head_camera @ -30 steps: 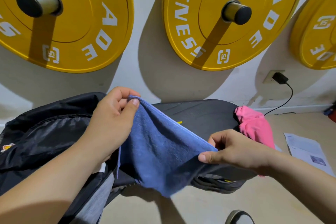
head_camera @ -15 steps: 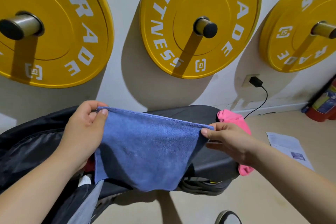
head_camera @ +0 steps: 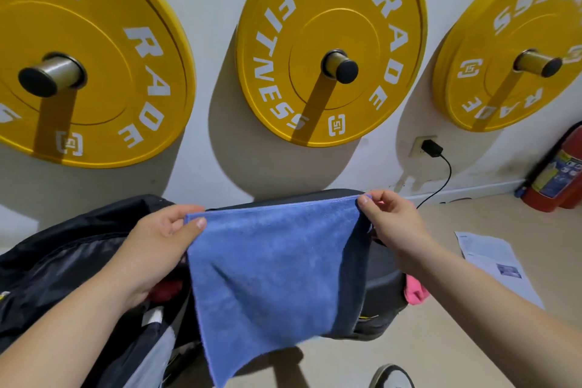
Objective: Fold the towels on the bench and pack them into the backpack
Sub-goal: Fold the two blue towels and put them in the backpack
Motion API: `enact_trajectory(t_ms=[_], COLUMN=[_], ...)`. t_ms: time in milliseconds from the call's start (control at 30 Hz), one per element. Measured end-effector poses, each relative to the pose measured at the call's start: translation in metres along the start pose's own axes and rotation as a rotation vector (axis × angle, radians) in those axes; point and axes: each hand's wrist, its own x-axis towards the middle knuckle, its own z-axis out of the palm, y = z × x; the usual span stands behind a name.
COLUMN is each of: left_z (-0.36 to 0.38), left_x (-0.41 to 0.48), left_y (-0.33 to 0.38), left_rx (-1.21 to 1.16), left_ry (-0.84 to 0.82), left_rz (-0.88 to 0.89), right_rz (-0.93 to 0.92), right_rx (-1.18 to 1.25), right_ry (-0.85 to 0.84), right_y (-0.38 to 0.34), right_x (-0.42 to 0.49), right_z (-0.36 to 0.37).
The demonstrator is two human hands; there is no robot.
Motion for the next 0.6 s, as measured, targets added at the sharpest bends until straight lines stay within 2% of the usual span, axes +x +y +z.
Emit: enact_trajectory(t_ms=[100,233,433,600], left_z=[-0.005,-0.006,-0.012,-0.012], left_x=[0.009,0.037,0.082,0.07], left_y=[-0.007,0.003,0.055,0.04], left_rx=[0.18,0.413,0.088,0.201], left_ry=[-0.062,0.13,0.276,0.298], left_rz=[-0.001,0.191,0.276,0.355], right_rz=[-0.047,-0.177,-0.417,-0.422], right_rx=[-0.043,-0.135,-0.009,-0.047], right_ry=[0.036,0.127,0.198,0.177], right_y=[0.002,-0.016,-0.053,-0.044], right_x=[0.006,0.02,0.03,0.029], right_z=[0.0,0.009,0.038,0.034])
